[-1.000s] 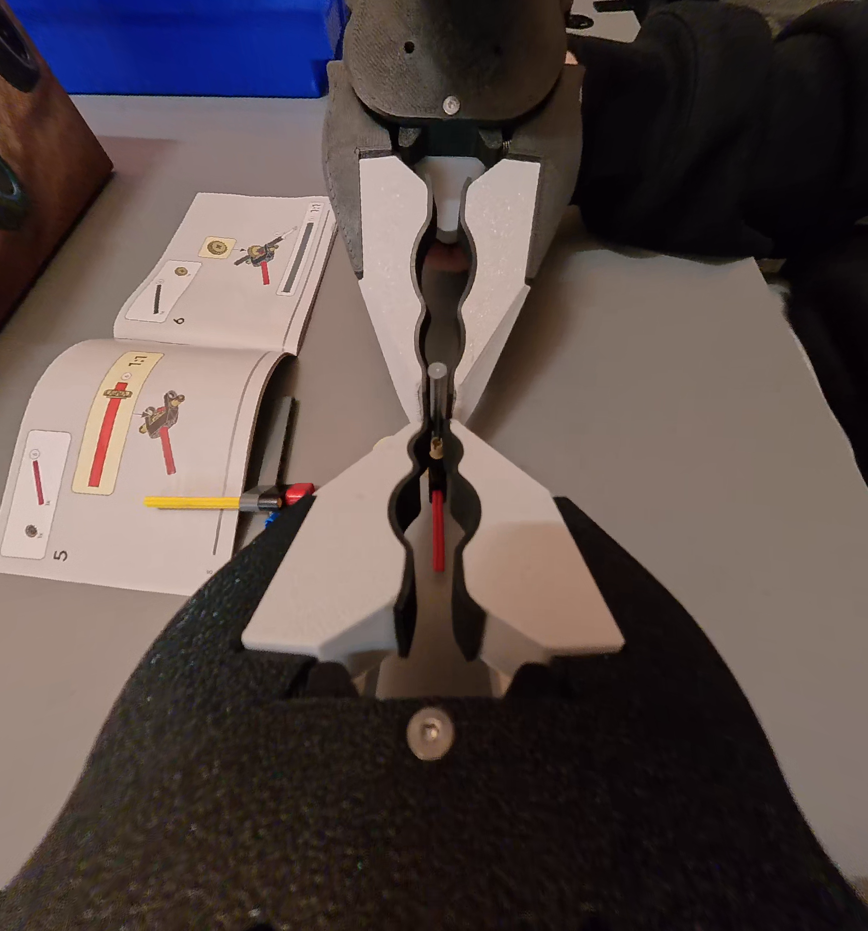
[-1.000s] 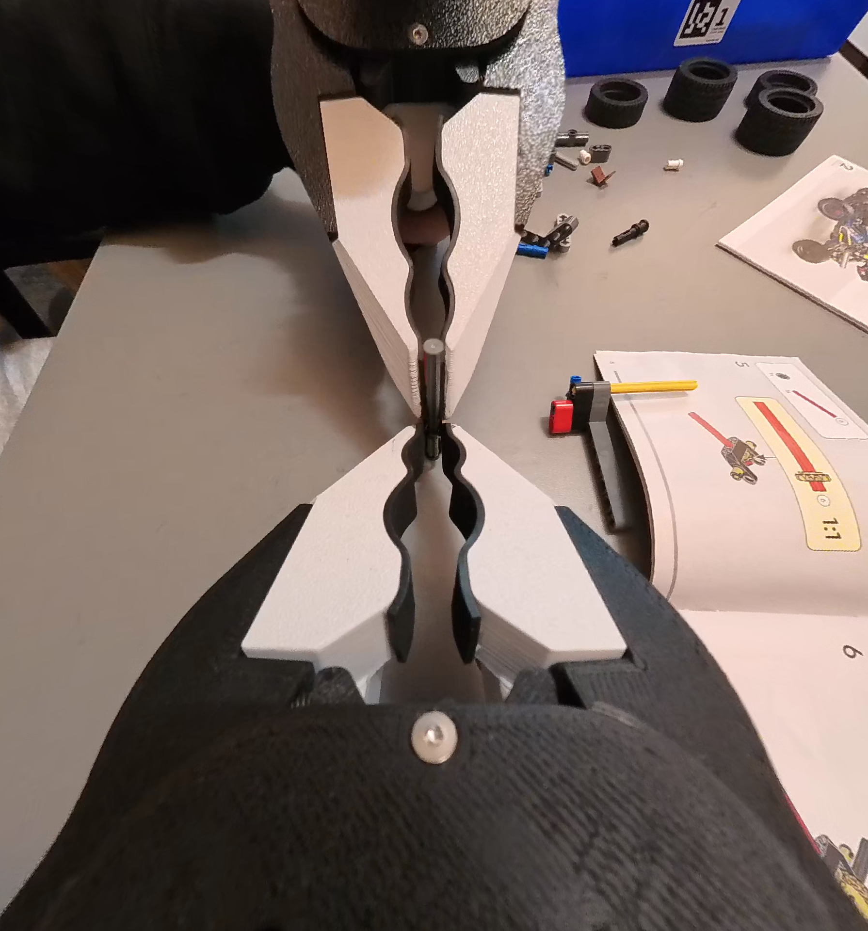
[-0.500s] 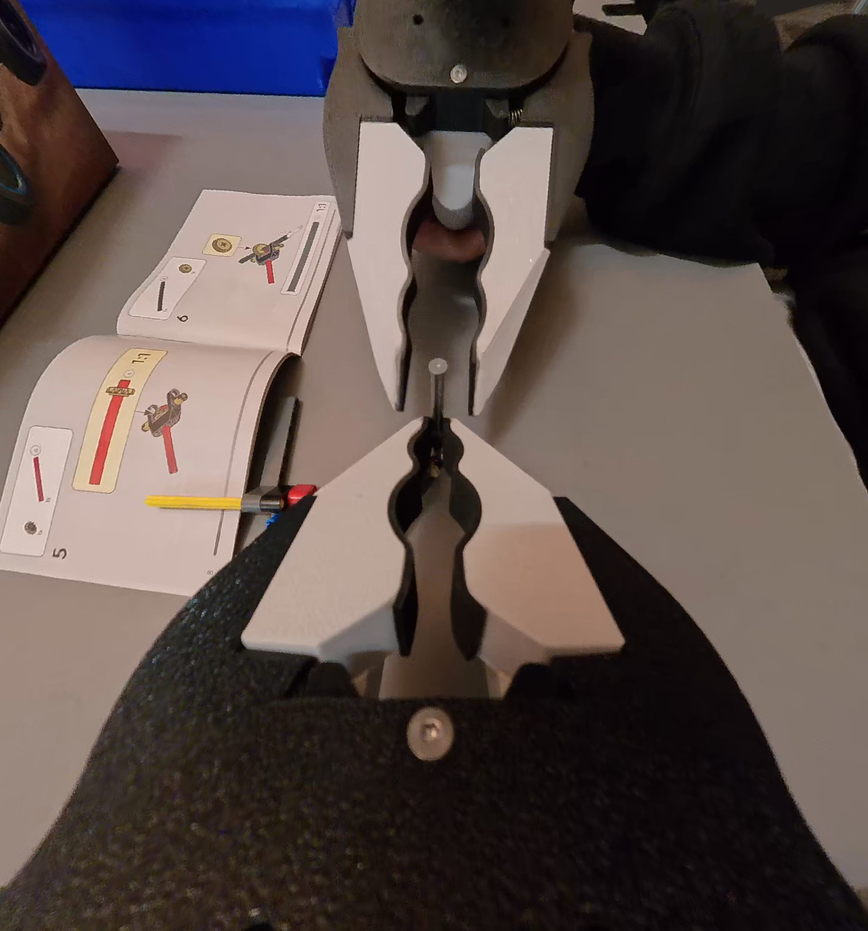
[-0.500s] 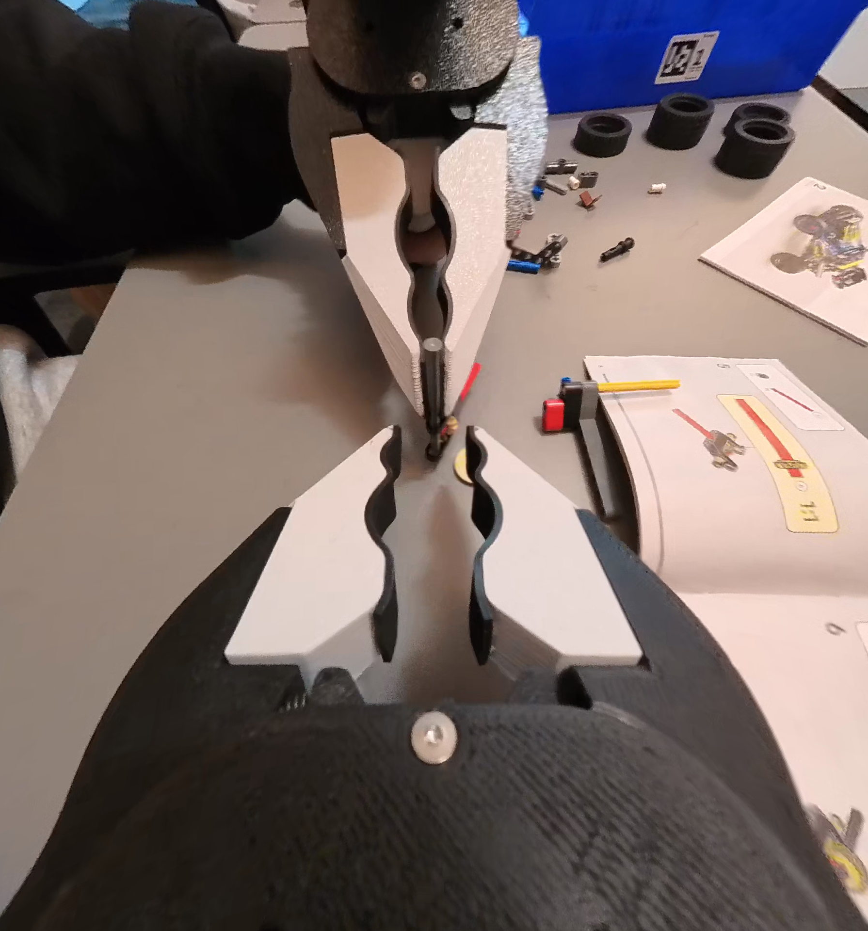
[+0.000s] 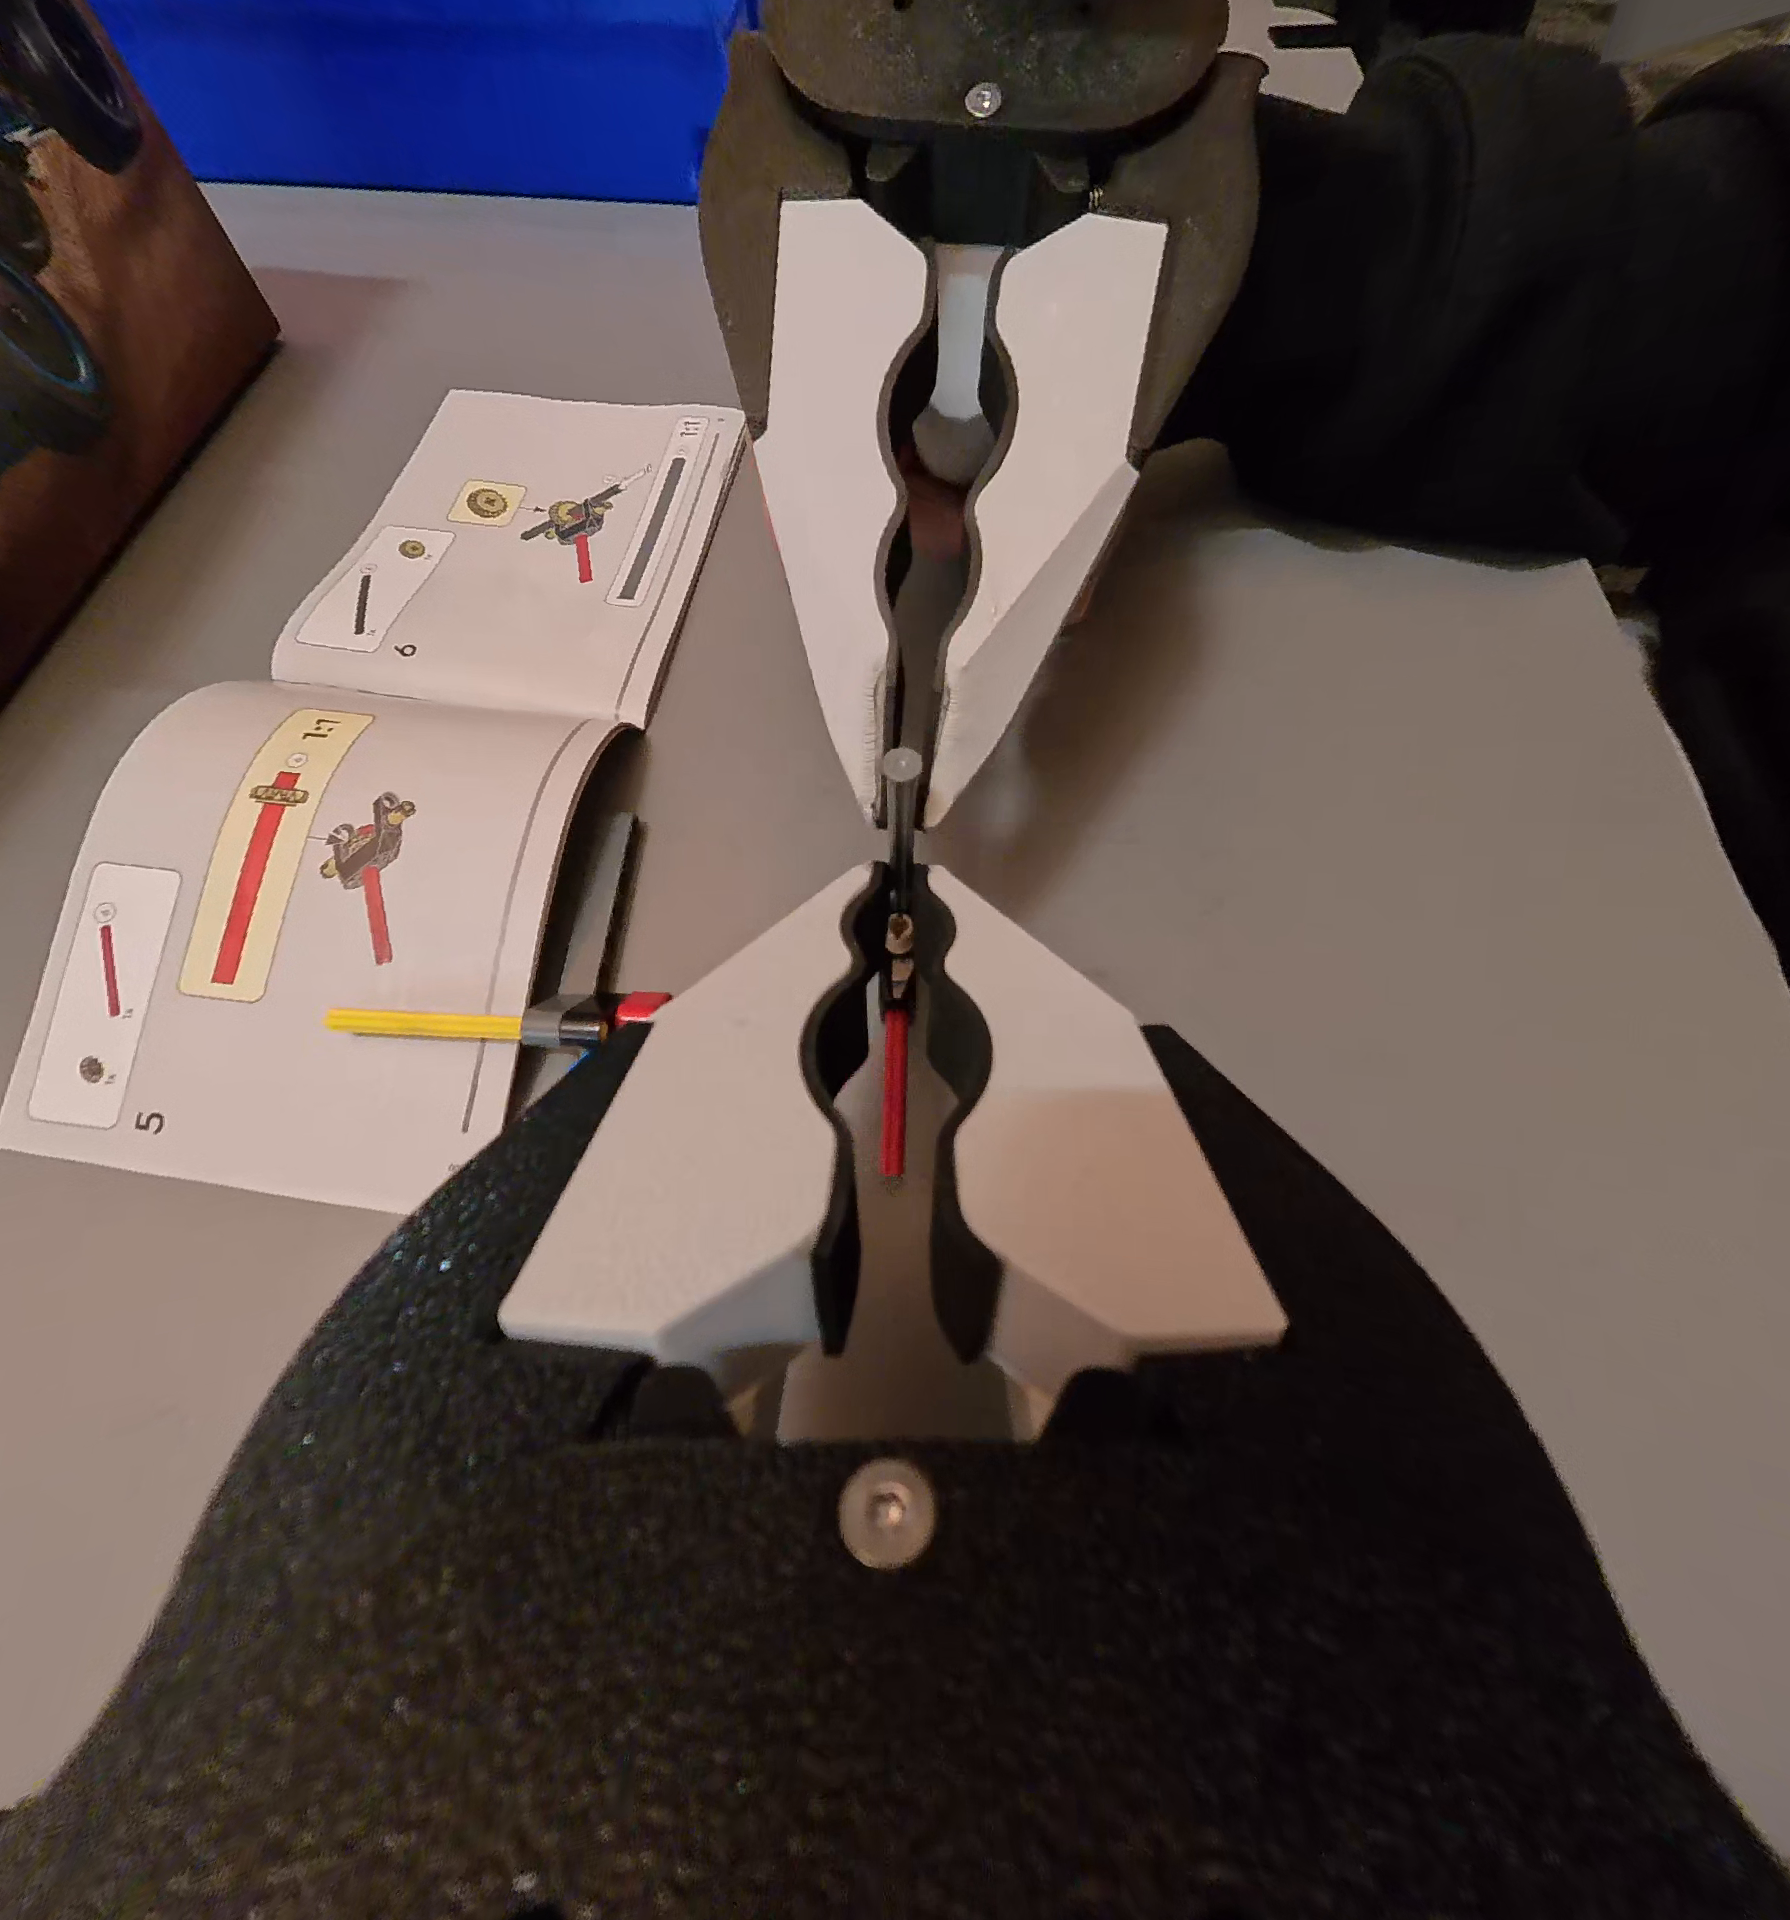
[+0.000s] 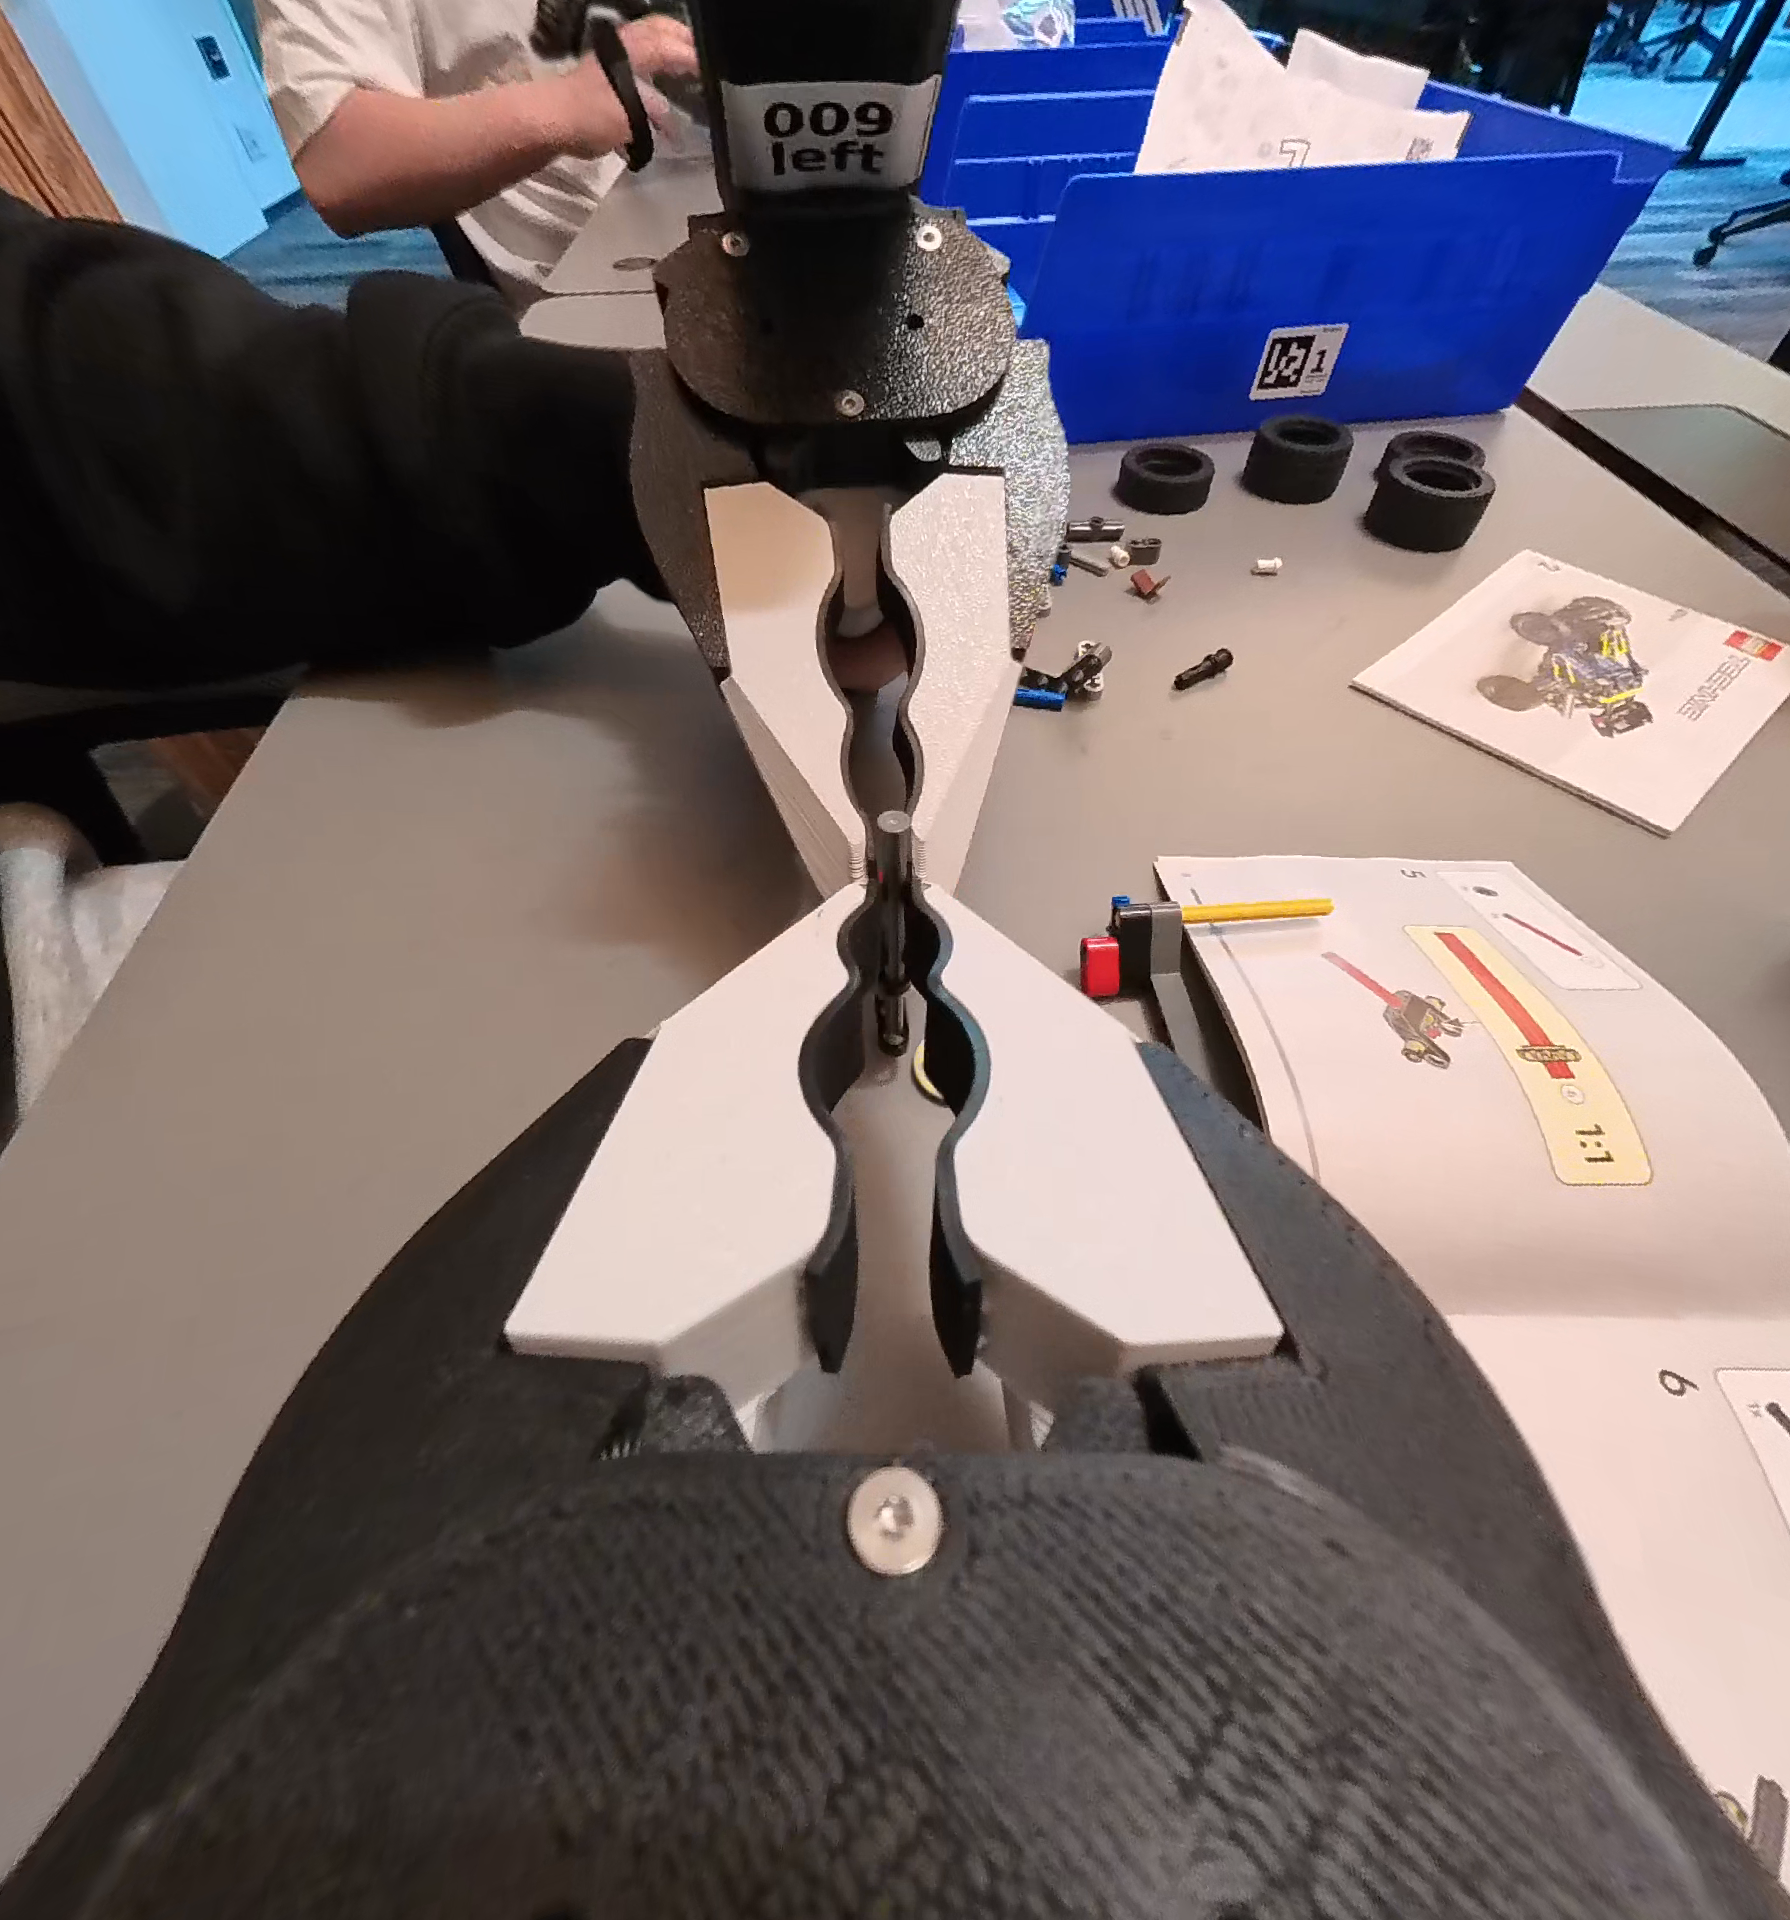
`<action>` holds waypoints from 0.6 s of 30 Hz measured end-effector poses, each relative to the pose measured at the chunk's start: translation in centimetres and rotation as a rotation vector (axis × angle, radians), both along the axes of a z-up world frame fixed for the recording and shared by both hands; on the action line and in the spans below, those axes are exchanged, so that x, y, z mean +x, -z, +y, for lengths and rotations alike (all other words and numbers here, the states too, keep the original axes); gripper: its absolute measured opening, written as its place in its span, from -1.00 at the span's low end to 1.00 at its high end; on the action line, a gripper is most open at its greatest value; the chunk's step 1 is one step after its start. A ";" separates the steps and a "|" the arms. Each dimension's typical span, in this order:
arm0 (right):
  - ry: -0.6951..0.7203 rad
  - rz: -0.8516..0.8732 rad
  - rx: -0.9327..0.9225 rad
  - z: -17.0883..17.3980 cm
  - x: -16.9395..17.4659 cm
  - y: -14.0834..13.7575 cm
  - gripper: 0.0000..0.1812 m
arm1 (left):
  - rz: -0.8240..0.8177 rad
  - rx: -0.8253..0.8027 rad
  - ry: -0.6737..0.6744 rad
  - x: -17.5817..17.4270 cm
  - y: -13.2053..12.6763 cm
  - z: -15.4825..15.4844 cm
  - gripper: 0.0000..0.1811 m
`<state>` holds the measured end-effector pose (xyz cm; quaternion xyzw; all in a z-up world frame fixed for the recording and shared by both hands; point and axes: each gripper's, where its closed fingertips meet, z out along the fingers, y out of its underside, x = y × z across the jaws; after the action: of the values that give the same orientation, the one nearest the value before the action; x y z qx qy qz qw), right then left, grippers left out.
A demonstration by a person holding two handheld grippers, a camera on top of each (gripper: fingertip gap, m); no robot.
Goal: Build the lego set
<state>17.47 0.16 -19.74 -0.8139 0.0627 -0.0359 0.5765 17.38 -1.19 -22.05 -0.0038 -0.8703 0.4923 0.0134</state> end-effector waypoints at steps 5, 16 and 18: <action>0.005 0.011 0.002 0.0 0.2 0.0 -0.99 | 0.002 -0.001 0.001 0.1 0.0 0.0 -0.98; 0.027 0.004 0.000 0.0 0.5 0.0 -0.99 | 0.001 0.021 -0.010 0.4 0.3 0.2 -0.97; 0.028 0.007 0.001 0.0 0.5 0.0 -0.98 | 0.003 0.026 -0.012 0.5 0.4 0.1 -0.97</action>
<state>18.01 0.13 -19.72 -0.8128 0.0760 -0.0411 0.5761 17.83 -1.06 -22.45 0.0024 -0.8768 0.4808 0.0120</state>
